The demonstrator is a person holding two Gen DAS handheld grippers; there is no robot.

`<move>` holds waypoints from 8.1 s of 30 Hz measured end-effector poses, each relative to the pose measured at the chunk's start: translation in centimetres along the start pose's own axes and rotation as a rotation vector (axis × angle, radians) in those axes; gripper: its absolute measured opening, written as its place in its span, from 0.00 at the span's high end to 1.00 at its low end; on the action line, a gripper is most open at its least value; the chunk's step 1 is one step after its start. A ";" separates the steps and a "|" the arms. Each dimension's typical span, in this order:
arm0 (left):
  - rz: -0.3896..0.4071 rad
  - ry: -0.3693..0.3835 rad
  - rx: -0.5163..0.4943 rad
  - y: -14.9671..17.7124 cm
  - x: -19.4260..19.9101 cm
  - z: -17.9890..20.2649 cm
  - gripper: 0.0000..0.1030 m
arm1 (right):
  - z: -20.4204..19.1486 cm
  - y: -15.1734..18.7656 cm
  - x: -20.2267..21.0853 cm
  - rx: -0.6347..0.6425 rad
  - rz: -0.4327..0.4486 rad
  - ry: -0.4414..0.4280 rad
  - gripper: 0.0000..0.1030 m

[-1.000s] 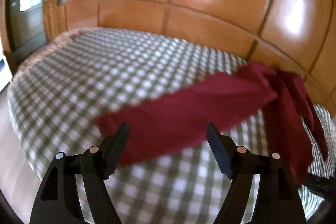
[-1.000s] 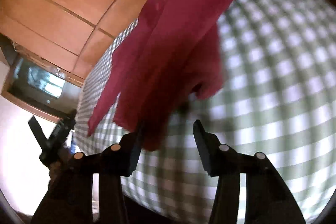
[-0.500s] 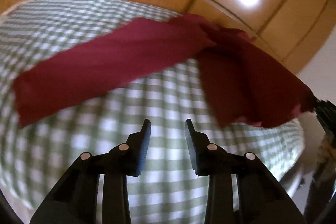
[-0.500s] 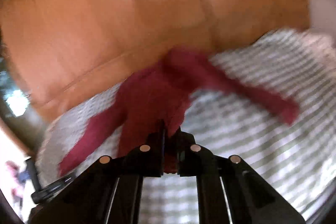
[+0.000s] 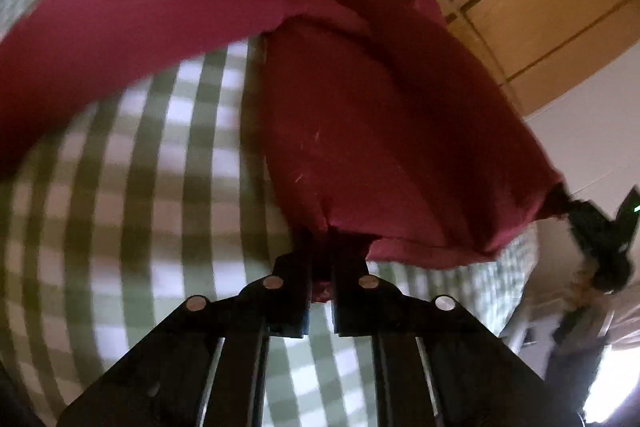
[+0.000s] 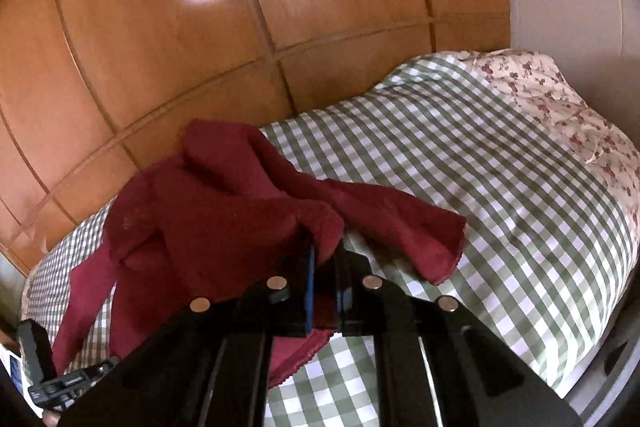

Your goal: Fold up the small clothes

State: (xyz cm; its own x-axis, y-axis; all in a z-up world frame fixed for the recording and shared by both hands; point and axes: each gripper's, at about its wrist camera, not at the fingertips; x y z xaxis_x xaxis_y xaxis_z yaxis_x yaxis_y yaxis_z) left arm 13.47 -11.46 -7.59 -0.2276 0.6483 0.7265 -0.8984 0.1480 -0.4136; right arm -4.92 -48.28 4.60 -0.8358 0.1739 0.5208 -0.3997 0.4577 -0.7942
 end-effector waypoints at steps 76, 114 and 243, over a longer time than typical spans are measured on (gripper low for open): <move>0.287 -0.218 0.158 1.5 19.5 -15.1 0.35 | -18.6 18.5 -2.9 0.455 -0.343 -0.266 0.22; 0.156 -0.254 0.017 10.3 17.4 -6.0 0.46 | -3.7 15.8 4.3 0.288 -0.350 -0.136 0.60; 0.174 -0.359 -0.162 2.8 4.9 -1.8 0.08 | -2.5 -7.5 -9.9 0.000 -0.066 -0.103 0.94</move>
State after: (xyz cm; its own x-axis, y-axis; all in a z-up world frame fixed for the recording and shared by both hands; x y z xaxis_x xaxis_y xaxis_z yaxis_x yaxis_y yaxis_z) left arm 10.51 -6.52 -6.21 -0.5130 0.3774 0.7710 -0.7706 0.1934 -0.6073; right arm 7.28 -51.27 6.22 -0.8420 0.0534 0.5368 -0.4546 0.4653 -0.7595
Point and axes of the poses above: each gripper's, at about its wrist camera, not at the fingertips, and x roughly against the way its jaws point, z to its right, y to its underside, and after that the axes turned 1 degree about -x, right-handed
